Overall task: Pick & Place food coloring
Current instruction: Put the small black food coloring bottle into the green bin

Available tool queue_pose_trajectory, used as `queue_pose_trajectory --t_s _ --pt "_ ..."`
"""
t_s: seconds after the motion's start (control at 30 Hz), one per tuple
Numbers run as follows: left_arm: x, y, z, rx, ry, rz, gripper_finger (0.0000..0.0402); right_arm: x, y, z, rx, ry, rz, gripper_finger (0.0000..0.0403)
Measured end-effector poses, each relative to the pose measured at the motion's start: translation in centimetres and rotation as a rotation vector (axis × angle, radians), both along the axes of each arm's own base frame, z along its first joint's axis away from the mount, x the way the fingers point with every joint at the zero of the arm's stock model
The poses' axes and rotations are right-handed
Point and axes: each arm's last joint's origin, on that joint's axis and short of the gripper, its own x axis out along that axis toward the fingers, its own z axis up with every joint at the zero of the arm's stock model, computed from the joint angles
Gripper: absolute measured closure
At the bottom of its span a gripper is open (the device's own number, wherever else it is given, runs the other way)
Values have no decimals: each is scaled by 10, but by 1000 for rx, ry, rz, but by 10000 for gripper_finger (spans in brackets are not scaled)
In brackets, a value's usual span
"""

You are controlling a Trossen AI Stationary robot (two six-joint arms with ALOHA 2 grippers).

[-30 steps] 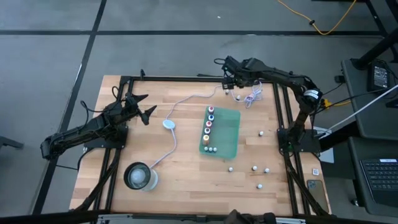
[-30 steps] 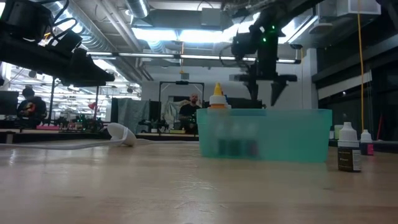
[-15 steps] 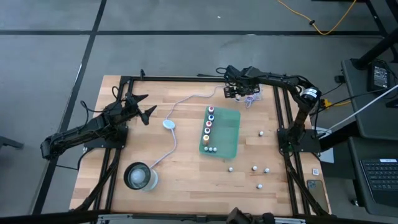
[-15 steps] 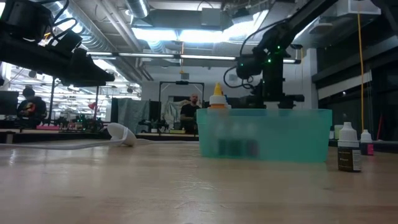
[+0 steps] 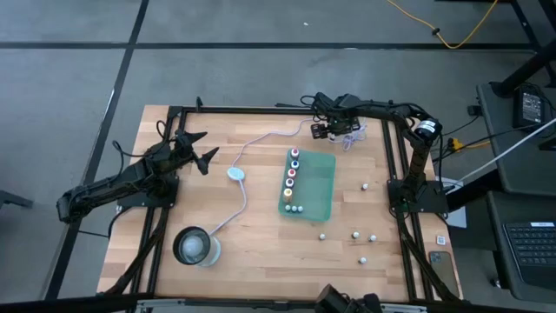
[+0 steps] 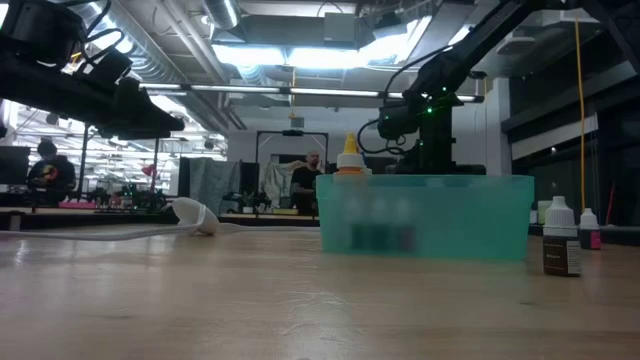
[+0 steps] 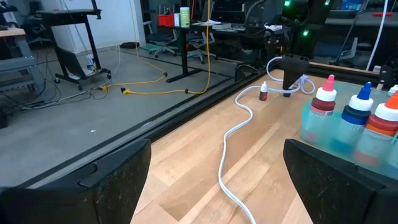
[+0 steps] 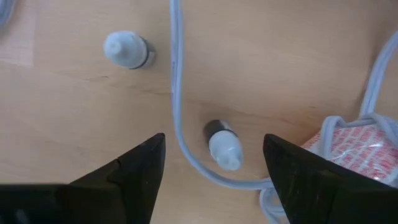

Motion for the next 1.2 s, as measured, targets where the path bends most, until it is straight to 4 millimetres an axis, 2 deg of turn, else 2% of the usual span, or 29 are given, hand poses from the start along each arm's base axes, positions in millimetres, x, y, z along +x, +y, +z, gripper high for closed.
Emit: queue_pose_trajectory --t_s 0.73,0.9,1.03,1.2 --pt "0 0 0 0 0 0 41 -1 -1 0 27 -15 -1 313" --pt "0 0 0 0 0 0 41 -4 -2 3 -10 9 20 351" --pt "0 0 0 0 0 0 41 -7 -2 16 -40 -10 45 352" --pt "0 0 0 0 0 0 41 -15 1 42 -106 -52 75 335"
